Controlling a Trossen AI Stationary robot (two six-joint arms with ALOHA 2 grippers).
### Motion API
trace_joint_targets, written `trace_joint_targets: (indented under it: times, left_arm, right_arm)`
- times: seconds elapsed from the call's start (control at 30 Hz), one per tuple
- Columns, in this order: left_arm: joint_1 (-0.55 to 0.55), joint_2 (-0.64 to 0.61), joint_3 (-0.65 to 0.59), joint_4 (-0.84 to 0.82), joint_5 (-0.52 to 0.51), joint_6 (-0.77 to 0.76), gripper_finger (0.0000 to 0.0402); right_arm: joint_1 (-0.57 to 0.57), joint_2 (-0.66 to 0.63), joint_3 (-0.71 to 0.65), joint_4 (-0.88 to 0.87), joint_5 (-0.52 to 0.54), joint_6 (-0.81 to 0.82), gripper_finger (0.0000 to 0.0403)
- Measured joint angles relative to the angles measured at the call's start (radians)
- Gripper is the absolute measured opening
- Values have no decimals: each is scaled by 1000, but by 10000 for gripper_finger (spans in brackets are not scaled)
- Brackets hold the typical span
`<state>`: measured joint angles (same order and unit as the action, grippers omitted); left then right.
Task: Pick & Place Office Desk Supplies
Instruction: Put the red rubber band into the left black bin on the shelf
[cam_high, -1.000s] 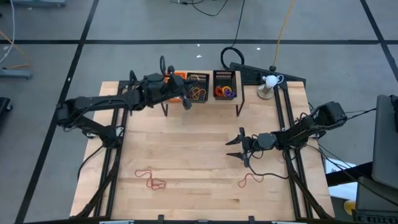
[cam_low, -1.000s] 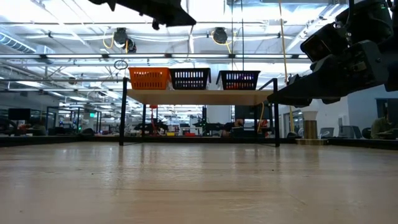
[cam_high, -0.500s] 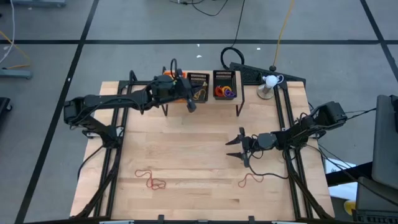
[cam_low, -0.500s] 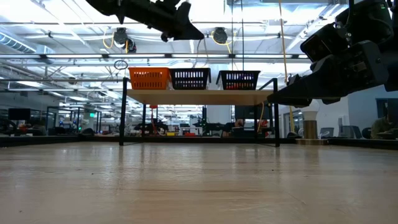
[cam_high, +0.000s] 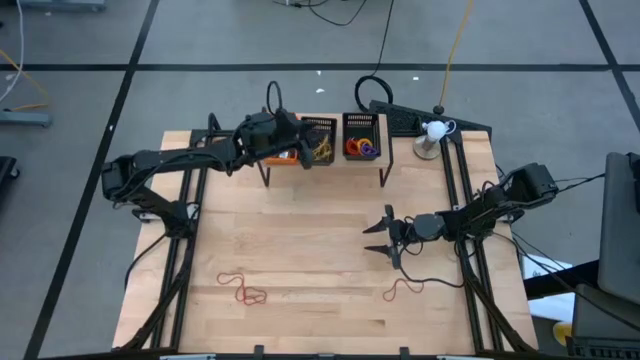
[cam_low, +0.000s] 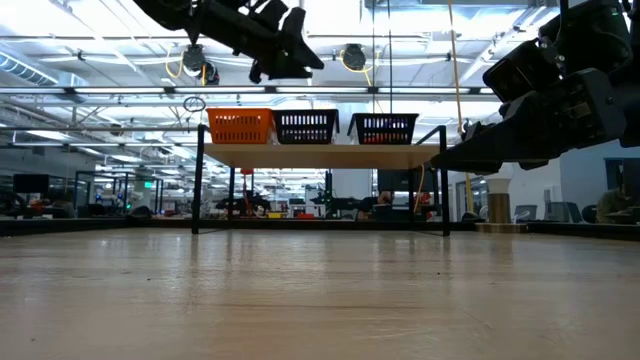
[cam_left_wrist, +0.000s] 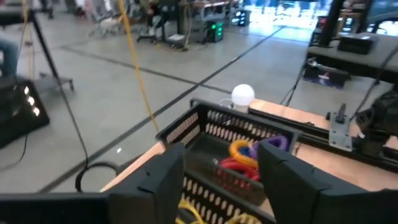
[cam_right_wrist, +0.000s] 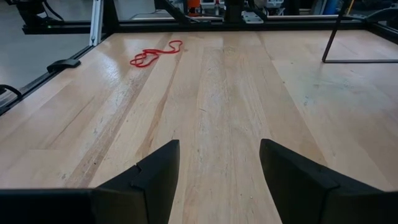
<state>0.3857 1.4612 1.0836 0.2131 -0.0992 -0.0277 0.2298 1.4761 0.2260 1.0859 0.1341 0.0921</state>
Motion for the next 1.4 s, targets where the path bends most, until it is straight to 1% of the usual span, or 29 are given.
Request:
trace_joint_targets:
  times: [0.1,0.17,0.23,0.33,0.4,0.47,0.57,0.67,0.8,0.9,0.97,1.1,1.17,1.27,1.4]
  left_arm:
    - [13,0,0,-29,-10,-32,219]
    - [15,0,0,-43,14,-37,227]
    - [13,-4,0,-51,67,-17,231]
    - [-12,-25,0,-105,181,-1,230]
    - [-43,-54,0,-209,262,-1,223]
    - [-86,-88,0,-325,319,-12,213]
    - [-186,-135,0,-504,329,-54,195]
    - [-322,-156,0,-680,240,-109,175]
    - [-536,-148,0,-877,56,-231,152]
    - [-693,-131,-12,-946,-88,-337,143]
    - [-788,-130,-41,-962,-162,-423,141]
    - [-949,-131,-110,-940,-292,-612,146]
    - [-1029,-144,-153,-927,-388,-710,151]
    - [-1146,-177,-230,-894,-562,-855,160]
    - [-1292,-227,-355,-876,-773,-1094,175]
  right_arm:
    - [0,0,0,0,0,0,212]
    - [0,0,0,0,0,0,212]
    - [0,0,0,-1,0,0,212]
    - [0,0,0,-6,0,1,212]
    - [0,0,0,-13,-1,9,212]
    - [0,0,0,-23,-4,18,212]
    - [0,0,0,-34,-4,20,212]
    - [0,0,0,-38,-4,24,212]
    - [0,0,0,-37,-4,27,212]
    - [0,0,0,-37,-6,34,212]
    - [0,0,0,-39,-6,47,212]
    - [0,0,0,-37,-8,57,212]
    - [0,0,0,-37,-8,57,212]
    - [0,0,0,-37,-8,57,212]
    - [0,0,0,-37,-8,56,212]
